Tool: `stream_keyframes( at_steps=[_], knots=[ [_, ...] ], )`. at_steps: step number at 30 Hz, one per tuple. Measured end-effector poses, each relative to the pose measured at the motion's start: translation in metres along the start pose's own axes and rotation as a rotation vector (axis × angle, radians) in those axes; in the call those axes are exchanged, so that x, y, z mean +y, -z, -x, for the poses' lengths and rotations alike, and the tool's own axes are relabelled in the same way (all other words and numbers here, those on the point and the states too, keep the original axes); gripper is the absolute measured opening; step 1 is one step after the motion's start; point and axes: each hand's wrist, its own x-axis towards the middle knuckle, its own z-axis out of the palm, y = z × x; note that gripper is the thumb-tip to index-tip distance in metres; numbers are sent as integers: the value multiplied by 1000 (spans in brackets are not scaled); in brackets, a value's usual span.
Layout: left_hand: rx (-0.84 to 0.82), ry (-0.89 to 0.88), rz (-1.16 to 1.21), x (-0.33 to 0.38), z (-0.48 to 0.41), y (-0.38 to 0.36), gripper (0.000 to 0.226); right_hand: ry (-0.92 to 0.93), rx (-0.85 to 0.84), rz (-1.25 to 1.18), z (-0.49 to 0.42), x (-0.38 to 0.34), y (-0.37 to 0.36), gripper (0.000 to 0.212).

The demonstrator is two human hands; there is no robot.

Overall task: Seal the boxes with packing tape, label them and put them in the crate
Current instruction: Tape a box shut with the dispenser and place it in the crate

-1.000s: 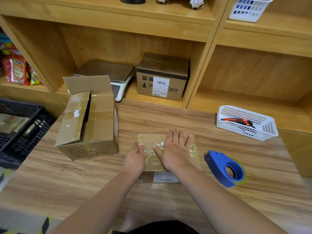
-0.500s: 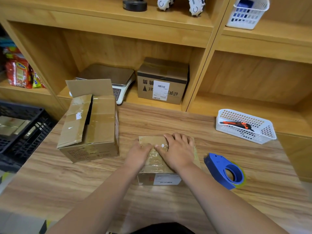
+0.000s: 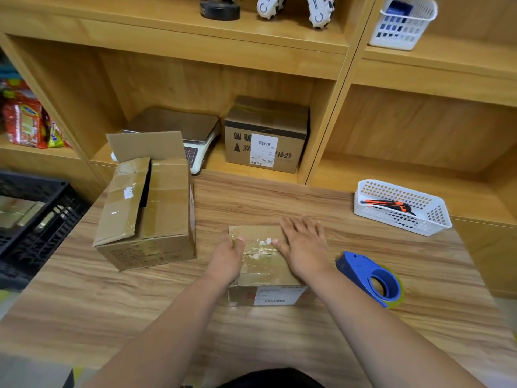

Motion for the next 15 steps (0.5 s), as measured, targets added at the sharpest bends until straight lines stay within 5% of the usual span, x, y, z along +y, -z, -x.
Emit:
stream_keyframes(
  at_steps=[3, 6, 9, 15],
  knots=[
    [-7, 1, 25, 2, 5, 2, 52, -163, -31, -97, 5, 21, 3, 78],
    [-22, 27, 57, 4, 7, 3, 53, -374, -59, -522, 6, 37, -6, 90],
    [-35, 37, 69, 6, 11, 3, 54, -521, -54, -872, 7, 38, -14, 76],
    [-3, 48, 55, 5, 10, 3, 55, -509, -72, -758, 5, 35, -14, 67]
  ],
)
